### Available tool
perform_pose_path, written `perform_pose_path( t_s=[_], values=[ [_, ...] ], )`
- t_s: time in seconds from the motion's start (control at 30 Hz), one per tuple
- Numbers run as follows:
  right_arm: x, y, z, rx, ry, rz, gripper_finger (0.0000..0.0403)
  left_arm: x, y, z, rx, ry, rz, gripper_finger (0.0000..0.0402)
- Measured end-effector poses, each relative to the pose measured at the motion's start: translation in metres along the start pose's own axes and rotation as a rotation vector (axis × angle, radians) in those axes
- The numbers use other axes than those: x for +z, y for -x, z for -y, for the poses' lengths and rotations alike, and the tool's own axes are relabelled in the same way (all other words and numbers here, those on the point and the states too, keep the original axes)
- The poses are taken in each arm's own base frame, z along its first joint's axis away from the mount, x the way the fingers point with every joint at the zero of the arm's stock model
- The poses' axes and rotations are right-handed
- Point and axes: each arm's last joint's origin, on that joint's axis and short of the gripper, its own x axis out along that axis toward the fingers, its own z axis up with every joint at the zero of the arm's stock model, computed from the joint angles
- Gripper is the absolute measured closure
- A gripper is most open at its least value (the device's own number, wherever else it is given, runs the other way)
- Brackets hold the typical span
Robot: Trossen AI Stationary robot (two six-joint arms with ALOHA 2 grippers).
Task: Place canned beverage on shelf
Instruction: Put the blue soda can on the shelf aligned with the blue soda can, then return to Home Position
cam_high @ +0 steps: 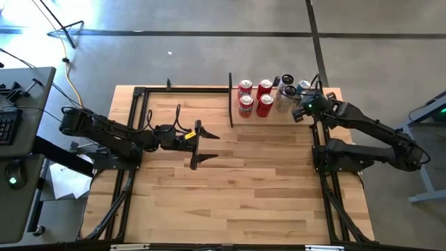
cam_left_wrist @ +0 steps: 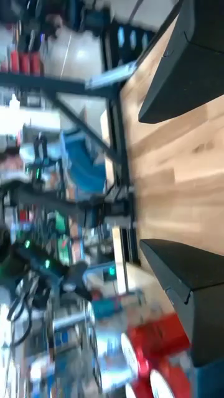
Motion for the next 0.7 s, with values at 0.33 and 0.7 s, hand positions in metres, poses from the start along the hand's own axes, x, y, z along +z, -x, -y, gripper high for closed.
perform_pose_path(
  t_s=[0.33, 0.7],
  values=[
    [-0.011, 0.015, -0.034, 0.339, 0.140, 0.338, 0.0403, -0.010, 0.003, -0.027, -0.101, 0.046, -0.072, 0.0092],
    [-0.044, 0.005, -0.063, 0.508, 0.233, 0.616, 0.0403, -0.015, 0.016, -0.040, -0.037, -0.002, -0.050, 0.0092]
  ],
)
